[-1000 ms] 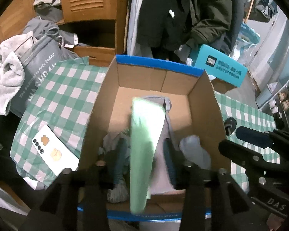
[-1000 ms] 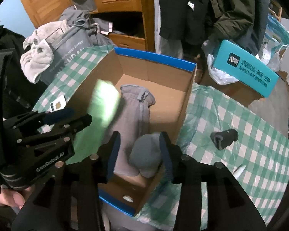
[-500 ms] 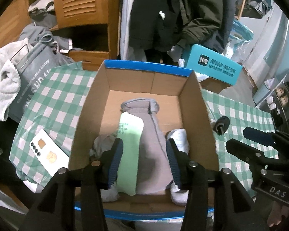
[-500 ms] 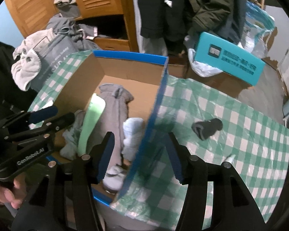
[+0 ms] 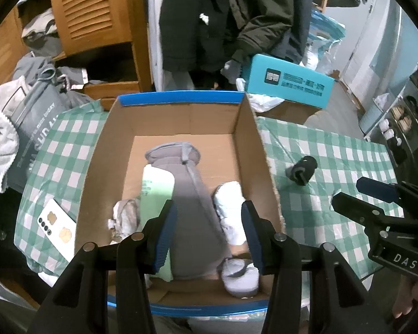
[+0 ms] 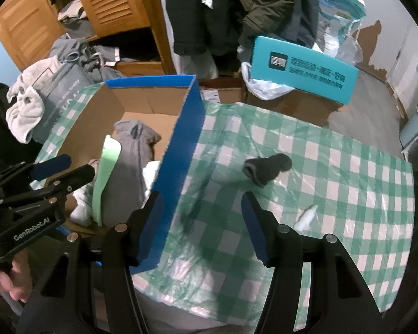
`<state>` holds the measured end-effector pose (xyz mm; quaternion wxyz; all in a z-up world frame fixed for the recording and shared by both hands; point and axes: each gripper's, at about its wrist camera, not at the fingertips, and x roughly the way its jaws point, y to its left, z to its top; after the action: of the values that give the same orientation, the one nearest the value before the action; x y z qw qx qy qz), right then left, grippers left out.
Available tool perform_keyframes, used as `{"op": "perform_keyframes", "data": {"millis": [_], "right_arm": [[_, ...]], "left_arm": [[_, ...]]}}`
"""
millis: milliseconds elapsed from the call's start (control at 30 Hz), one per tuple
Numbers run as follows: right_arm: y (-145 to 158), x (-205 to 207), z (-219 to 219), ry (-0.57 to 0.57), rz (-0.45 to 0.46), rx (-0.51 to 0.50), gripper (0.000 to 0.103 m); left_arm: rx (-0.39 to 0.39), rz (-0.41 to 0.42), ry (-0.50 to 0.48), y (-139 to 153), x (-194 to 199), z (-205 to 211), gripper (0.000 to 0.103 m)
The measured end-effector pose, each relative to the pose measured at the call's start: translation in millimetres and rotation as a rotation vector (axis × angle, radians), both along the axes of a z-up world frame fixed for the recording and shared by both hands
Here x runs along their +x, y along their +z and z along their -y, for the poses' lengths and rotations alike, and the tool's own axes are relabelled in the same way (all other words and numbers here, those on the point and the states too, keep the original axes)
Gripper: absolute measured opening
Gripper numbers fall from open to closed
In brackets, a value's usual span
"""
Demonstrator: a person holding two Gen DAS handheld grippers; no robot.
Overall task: Organize soft objects
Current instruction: 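Move both open tools back to the black sock and white bottle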
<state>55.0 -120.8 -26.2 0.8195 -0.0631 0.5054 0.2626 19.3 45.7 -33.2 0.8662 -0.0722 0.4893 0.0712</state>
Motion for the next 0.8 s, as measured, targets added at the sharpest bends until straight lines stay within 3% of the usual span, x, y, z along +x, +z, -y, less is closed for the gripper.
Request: {"op": "perform_keyframes", "data": {"millis": [700, 800], "right_arm": [[-18.2, 11.9, 86.0, -0.165, -0.025, -0.006, 0.062], [-22.3, 13.9, 99.8, -0.191, -0.033, -0.009, 0.062]], "left_arm": [[0.063, -0.042, -0.123, -5.4, 21.6, 68.5, 0.05], [0.077, -0.049, -0.142, -8.2, 25.4, 79.4, 0.057]]}}
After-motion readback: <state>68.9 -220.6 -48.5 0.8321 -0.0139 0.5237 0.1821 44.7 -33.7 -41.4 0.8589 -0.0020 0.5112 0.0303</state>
